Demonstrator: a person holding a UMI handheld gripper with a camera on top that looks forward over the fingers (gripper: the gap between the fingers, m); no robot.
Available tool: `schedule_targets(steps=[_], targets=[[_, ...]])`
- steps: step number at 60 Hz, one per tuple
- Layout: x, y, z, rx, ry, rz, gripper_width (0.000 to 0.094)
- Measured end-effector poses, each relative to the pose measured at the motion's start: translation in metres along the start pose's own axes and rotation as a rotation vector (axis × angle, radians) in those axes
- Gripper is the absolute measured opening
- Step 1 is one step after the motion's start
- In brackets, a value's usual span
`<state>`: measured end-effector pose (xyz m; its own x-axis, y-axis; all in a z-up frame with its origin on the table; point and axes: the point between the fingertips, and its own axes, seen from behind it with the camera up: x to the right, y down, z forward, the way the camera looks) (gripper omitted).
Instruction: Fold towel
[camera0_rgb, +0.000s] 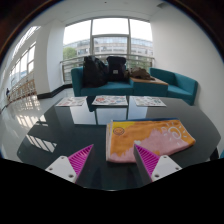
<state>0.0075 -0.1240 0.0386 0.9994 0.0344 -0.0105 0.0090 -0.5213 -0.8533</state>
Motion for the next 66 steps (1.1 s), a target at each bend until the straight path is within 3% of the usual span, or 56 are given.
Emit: schedule_targets(steps=[6, 15, 17, 19, 26, 28, 37, 43, 54, 66], targets=[[0.009, -0.012, 0.044, -0.005, 0.019, -0.024, 0.0744], [0.009, -0.009, 0.087, -0.066, 0.038, -0.061, 0.057], [0.01, 0.001, 0.093, -0.103, 0.039, -0.067, 0.0502], [0.008, -0.008, 0.092, -0.069, 0.034, -0.052, 0.0438], [0.016, -0.006, 0.094, -0.079, 0.055, -0.053, 0.0225], [0.026, -0.008, 0.096, -0.075, 0.088, -0.051, 0.0035], [0.025, -0.015, 0.094, -0.114, 0.006, 0.058, 0.0033], [0.048, -0.051, 0.074, -0.058, -0.014, 0.103, 0.0033], [0.162, -0.095, 0.048, -0.001, 0.118, 0.104, 0.0032], [0.288, -0.05, 0.069, -0.085, 0.29, 0.081, 0.0031]])
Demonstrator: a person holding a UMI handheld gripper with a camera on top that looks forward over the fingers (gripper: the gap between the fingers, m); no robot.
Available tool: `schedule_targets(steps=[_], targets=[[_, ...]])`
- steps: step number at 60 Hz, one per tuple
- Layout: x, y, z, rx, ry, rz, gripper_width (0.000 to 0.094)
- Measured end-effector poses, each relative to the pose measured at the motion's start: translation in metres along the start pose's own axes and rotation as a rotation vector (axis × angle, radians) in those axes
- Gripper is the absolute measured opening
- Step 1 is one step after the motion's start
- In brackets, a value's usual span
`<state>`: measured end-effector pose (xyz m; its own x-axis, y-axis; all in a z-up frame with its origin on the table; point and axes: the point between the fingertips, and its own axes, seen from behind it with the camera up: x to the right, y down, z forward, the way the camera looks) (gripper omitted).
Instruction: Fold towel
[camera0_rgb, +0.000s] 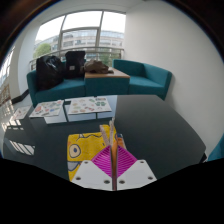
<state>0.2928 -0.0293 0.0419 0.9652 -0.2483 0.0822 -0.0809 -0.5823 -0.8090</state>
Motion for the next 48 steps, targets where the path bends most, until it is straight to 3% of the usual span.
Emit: schedule_targets(steps=[3, 9, 17, 22, 30, 48], targets=[[0.011, 0.011, 0.007, -0.035, -0.006, -0.006, 0.0084], [0.034, 0.019, 0.022, -0.039, 0.035, 0.003, 0.0549], [0.047, -0.008, -0.008, 0.038, 0.089, 0.018, 0.0722], [0.024, -0.023, -0.037, 0.077, 0.04, 0.052, 0.0793], [-0.032, -0.027, -0.095, 0.114, -0.056, 0.065, 0.0801], [-0.171, 0.023, -0.204, 0.101, -0.227, -0.026, 0.0831]])
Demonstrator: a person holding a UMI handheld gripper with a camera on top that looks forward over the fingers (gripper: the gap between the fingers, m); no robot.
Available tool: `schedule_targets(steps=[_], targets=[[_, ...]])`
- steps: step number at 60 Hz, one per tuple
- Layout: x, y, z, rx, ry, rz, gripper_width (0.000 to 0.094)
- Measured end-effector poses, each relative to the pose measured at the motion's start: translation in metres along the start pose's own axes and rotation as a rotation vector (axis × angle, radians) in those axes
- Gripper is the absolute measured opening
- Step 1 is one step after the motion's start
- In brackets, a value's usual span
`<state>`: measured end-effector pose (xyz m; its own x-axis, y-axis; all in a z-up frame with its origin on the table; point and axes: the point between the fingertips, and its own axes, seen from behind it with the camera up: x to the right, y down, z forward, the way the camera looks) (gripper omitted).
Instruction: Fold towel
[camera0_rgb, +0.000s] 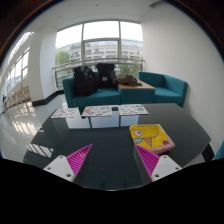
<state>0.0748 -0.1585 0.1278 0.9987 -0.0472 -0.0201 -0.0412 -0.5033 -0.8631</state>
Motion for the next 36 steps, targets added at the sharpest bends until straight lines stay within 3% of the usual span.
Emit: schedule_targets(steps=[16, 36], targets=[[-0.071, -0.007, -0.052, 0.045, -0.085, -0.055, 0.0833], [-0.088, -0.021, -0.076, 0.096, -0.09, -0.059, 0.083]])
